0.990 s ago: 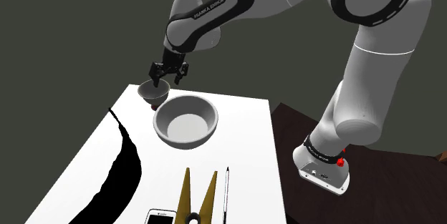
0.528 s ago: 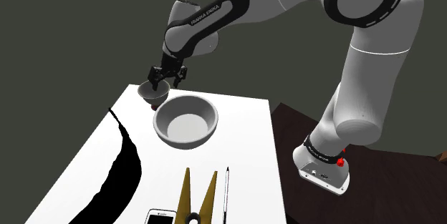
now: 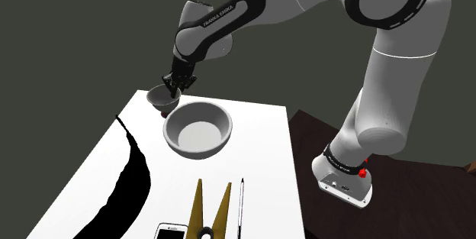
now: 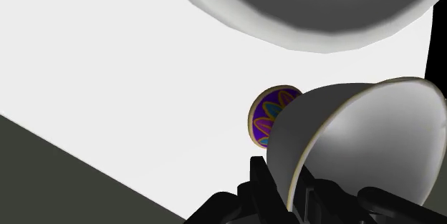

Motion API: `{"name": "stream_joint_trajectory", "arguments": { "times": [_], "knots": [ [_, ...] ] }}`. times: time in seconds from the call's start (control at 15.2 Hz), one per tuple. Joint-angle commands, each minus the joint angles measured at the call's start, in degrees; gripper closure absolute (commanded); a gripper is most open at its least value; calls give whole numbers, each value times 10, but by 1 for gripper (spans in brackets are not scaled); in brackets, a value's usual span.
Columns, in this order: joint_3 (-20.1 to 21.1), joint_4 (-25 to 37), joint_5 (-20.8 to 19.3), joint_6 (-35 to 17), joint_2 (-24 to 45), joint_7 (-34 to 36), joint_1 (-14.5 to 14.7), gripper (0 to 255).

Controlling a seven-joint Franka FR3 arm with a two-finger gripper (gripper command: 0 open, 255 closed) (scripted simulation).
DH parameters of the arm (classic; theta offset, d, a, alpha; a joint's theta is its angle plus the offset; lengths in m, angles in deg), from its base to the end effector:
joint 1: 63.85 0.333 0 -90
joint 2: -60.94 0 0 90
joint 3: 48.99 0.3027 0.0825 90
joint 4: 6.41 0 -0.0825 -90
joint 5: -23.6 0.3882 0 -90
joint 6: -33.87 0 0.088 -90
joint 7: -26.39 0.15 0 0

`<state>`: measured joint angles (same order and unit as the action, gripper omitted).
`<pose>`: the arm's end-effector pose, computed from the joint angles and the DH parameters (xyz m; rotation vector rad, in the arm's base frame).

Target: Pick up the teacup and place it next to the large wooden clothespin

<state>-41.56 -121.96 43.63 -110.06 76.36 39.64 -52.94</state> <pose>0.5941 0.2018 0.2866 -2.8033 0.2535 -0.1988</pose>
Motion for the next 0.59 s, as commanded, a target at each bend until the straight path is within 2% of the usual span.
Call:
{"name": "stream_joint_trajectory", "arguments": {
  "times": [0.0,0.33,0.53],
  "knots": [
    [0,0,0,0,0,0,0,255],
    [0,0,0,0,0,0,0,255],
    [-2,7,-5,19,-13,8,0,255]
  ]
}}
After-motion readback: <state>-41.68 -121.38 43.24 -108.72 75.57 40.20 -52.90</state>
